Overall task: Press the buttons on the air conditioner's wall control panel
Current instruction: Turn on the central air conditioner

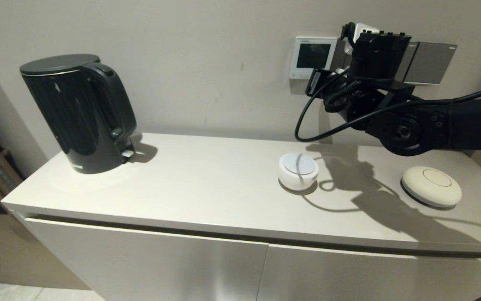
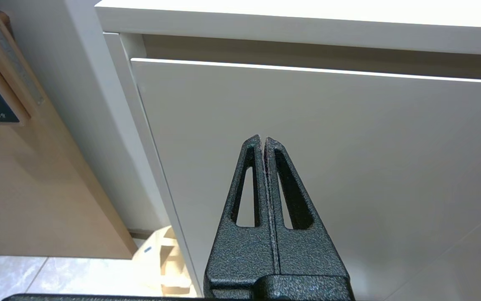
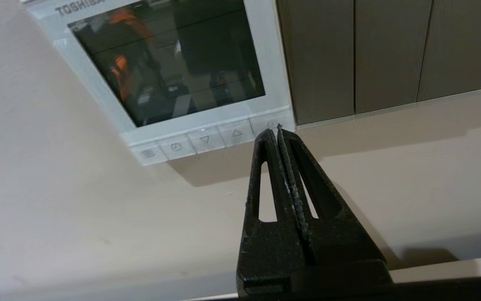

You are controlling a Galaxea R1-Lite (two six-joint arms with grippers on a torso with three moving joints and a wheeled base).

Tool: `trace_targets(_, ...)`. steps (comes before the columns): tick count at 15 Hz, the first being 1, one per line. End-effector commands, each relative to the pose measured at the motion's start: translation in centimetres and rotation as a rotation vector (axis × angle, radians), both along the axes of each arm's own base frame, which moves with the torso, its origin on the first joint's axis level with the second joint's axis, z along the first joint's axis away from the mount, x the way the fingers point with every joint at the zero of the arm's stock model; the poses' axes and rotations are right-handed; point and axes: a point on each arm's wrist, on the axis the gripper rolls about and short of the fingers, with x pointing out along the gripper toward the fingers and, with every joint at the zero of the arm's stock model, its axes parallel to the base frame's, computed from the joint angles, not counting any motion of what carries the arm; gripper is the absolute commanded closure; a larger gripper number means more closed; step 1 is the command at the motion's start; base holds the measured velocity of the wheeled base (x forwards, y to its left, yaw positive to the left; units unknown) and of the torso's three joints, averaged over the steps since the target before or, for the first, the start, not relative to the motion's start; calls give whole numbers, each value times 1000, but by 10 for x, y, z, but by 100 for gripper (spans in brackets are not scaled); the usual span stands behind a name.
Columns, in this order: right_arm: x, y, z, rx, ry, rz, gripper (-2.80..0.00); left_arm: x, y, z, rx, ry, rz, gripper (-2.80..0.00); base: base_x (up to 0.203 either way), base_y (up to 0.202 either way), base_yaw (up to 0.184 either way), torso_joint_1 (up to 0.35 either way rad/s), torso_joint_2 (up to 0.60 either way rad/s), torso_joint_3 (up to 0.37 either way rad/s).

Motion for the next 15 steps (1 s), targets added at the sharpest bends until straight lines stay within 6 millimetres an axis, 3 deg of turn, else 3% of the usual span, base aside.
trace_targets(1, -4, -2, 2, 0, -5, -3, 0, 0, 0, 0, 0, 0, 1, 0, 0, 0, 0, 0, 0, 0)
trace_targets(15, 13, -4, -7, -13, 6, -22, 0, 0, 0, 0, 0, 0, 1, 0, 0, 0, 0, 0, 0, 0)
